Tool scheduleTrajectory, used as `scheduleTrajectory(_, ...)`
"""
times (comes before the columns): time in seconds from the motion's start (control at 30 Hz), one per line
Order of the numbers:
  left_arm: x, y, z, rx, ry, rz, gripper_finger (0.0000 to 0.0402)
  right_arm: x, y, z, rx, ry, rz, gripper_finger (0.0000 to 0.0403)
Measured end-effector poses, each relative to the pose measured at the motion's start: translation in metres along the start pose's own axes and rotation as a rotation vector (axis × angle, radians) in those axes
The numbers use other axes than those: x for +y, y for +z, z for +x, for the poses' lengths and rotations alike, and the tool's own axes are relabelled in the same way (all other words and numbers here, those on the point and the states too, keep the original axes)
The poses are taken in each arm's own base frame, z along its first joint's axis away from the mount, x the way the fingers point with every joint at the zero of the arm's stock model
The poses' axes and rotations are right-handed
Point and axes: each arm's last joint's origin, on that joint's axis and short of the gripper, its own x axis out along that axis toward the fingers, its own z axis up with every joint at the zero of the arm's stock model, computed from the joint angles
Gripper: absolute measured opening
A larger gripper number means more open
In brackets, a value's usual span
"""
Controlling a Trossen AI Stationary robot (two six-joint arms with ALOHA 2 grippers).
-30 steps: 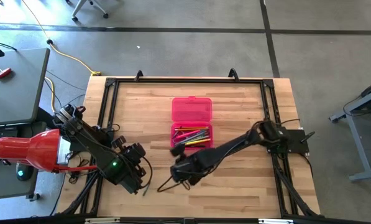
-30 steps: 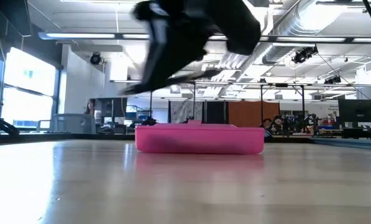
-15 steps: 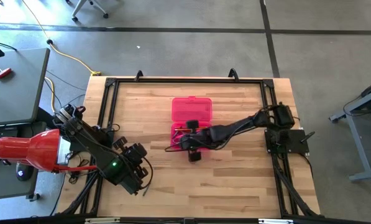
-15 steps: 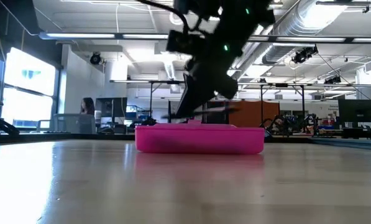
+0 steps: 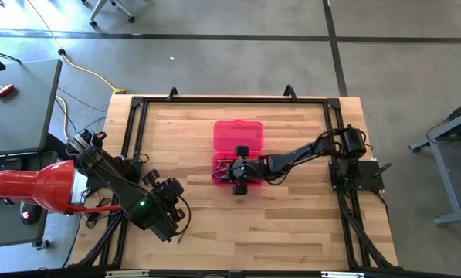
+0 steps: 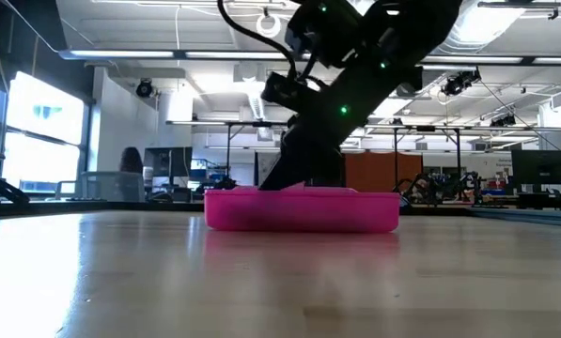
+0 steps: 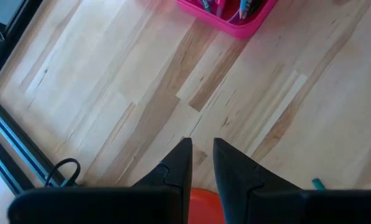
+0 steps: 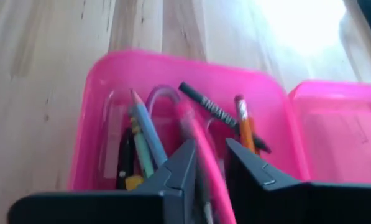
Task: Pick & place school supplies into a supply box
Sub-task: Put the black pen into the pink supply box, then put the dark green crayon into the pink supply box
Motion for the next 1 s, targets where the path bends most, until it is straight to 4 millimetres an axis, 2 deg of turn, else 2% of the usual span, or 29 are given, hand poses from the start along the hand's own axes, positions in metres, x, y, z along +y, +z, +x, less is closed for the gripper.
scheduleTrajectory(0.17,-0.001,0.0,0.0,0.017,-0.012,-0.011,0.0095,0.0,0.012,-0.002,-0.035,-0.011,-0.04,0.0087)
scheduleTrajectory(0.3,-0.007,-0.002,0.001,0.099,-0.084,-0.056,0.0095,0.002,0.02,-0.005,-0.054,-0.036,-0.052,0.0106)
scheduleTrajectory(0.4,-0.021,-0.01,0.009,0.199,-0.205,-0.096,0.0095,0.007,0.025,-0.007,-0.07,-0.046,-0.055,0.0114)
scheduleTrajectory(0.53,-0.051,-0.028,0.023,0.409,-0.448,-0.162,0.0095,0.014,0.029,-0.011,-0.084,-0.032,-0.071,0.0113)
scheduleTrajectory(0.6,-0.063,-0.04,0.031,0.458,-0.5,-0.169,0.0095,0.017,0.03,-0.012,-0.088,-0.027,-0.094,0.0113)
scheduleTrajectory(0.7,-0.073,-0.048,0.042,0.481,-0.506,-0.194,0.0095,0.019,0.03,-0.013,-0.086,-0.025,-0.117,0.0114)
scheduleTrajectory(0.83,-0.078,-0.056,0.059,0.48,-0.425,-0.196,0.0095,0.022,0.03,-0.014,-0.087,-0.023,-0.124,0.0114)
scheduleTrajectory(1.0,-0.083,-0.062,0.071,0.457,-0.371,-0.177,0.0095,0.025,0.03,-0.015,-0.088,-0.019,-0.124,0.0114)
